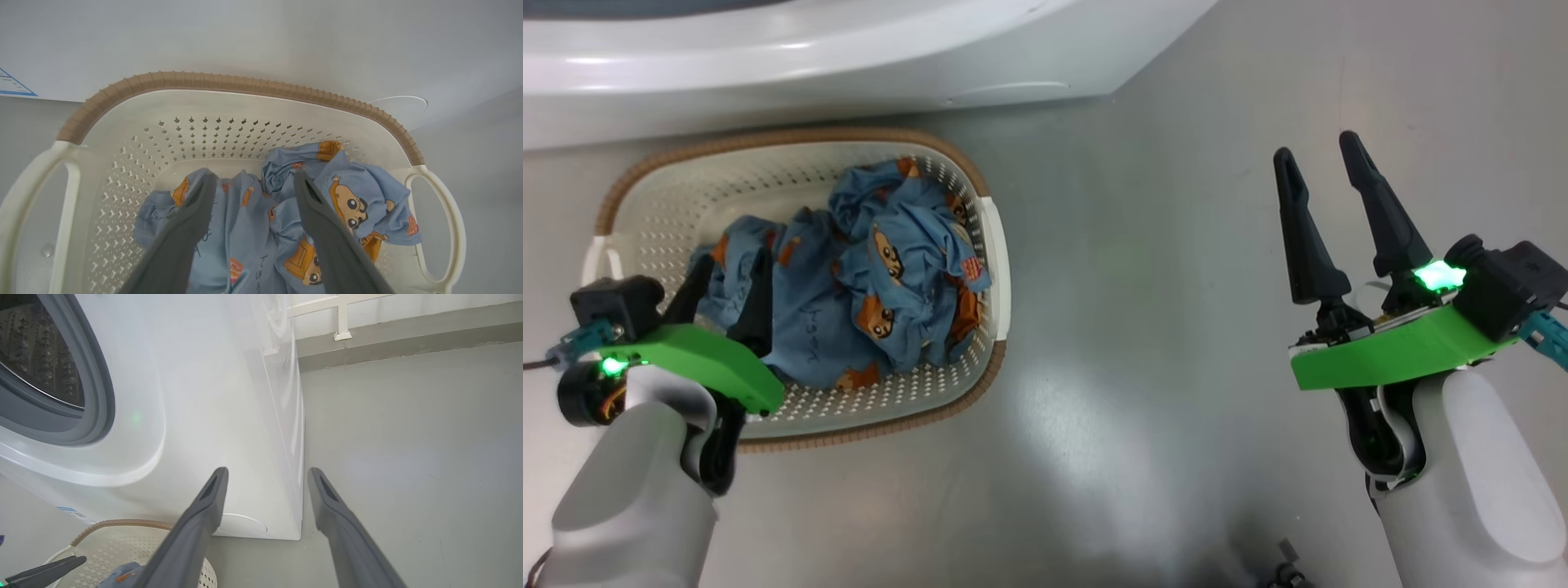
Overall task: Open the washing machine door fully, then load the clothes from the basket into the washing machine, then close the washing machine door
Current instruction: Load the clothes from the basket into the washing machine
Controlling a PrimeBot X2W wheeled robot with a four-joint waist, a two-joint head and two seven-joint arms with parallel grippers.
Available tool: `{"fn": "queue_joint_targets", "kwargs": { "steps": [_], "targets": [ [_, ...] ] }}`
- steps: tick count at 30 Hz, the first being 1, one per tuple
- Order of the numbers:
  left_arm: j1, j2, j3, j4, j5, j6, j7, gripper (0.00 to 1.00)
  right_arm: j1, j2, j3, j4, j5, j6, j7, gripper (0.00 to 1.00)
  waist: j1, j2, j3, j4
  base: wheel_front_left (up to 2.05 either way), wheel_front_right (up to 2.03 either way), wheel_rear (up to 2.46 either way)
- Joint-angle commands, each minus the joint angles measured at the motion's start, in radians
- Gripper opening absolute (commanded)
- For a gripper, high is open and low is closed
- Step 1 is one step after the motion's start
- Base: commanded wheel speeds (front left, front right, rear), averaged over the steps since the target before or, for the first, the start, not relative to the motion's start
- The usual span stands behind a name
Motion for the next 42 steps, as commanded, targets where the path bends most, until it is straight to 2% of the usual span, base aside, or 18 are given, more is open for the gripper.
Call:
{"fn": "queue_joint_targets", "kwargs": {
  "steps": [1, 16, 34, 35, 36, 42],
  "targets": [
    [-0.013, 0.038, 0.008, 0.016, -0.015, -0.003, 0.006, 1.0, 0.008, 0.009, 0.023, -0.028, -0.011, 0.006, -0.005, 1.0, 0.0, 0.0, 0.037, -0.014, 0.0, 0.0, 0.0],
    [-0.167, 0.057, -0.121, 0.224, -0.109, -0.003, 0.071, 1.0, -0.029, 0.03, 0.029, -0.04, -0.013, 0.006, -0.005, 1.0, 0.0, 0.0, 0.153, -0.055, 0.0, 0.0, 0.0],
    [-0.237, 0.078, -0.242, 0.326, -0.188, -0.003, 0.221, 1.0, -0.028, 0.056, 0.047, -0.049, -0.015, 0.006, -0.005, 1.0, 0.0, 0.0, 0.21, -0.107, 0.0, 0.0, 0.0],
    [-0.237, 0.078, -0.246, 0.326, -0.193, -0.003, 0.227, 0.36, -0.027, 0.056, 0.047, -0.049, -0.015, 0.006, -0.005, 1.0, 0.0, 0.0, 0.211, -0.107, 0.0, 0.0, 0.0],
    [-0.237, 0.078, -0.25, 0.324, -0.198, -0.003, 0.23, 0.0, -0.026, 0.056, 0.046, -0.049, -0.016, 0.006, -0.005, 1.0, 0.0, 0.0, 0.21, -0.107, 0.0, 0.0, 0.0],
    [-0.236, 0.074, -0.273, 0.317, -0.221, -0.003, 0.226, 0.0, -0.03, 0.058, 0.046, -0.045, -0.016, 0.006, -0.005, 1.0, 0.0, 0.0, 0.207, -0.103, 0.0, 0.0, 0.0]
  ]
}}
